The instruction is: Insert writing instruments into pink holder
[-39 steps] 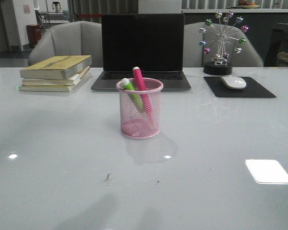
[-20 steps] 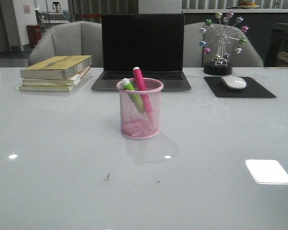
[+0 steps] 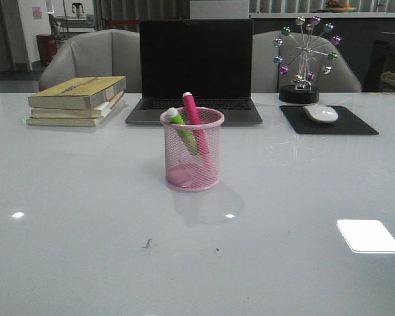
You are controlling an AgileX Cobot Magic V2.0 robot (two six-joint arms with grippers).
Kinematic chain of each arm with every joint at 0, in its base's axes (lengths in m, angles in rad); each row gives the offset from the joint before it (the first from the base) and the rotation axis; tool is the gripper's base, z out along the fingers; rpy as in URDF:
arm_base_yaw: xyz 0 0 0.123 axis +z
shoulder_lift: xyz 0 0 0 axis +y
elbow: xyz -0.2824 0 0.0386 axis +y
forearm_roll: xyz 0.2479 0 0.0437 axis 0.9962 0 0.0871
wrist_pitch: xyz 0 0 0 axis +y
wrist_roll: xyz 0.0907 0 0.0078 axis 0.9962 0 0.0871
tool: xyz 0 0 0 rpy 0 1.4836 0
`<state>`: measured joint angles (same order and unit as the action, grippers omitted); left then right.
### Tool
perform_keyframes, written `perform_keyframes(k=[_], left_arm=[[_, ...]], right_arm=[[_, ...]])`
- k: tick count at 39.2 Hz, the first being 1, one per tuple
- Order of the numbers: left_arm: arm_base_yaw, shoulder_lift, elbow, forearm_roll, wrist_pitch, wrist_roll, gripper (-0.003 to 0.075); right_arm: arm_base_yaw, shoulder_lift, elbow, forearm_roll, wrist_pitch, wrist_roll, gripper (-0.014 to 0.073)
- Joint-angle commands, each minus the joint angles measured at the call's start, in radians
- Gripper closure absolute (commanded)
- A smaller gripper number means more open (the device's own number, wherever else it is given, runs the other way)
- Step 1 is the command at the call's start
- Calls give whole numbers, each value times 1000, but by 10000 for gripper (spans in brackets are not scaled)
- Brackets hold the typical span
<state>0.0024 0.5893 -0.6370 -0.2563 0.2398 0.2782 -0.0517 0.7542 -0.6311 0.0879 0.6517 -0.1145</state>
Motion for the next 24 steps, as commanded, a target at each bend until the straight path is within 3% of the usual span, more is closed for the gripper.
perform_keyframes(k=[1,16,20,24], left_arm=[[1,-45,6,-1,-19,1,306],[1,-77,43,-1,35,1,307],[1,-77,43,-1,35,1,316],[1,-77,43,-1,35,1,339]], right_arm=[[0,-9,-27,-6,-75,-10,243],[0,-9,-27,-6,-75,-10,249],[0,-9,-27,-6,-75,-10,328],[0,-9,-27,-6,-75,-10,463]])
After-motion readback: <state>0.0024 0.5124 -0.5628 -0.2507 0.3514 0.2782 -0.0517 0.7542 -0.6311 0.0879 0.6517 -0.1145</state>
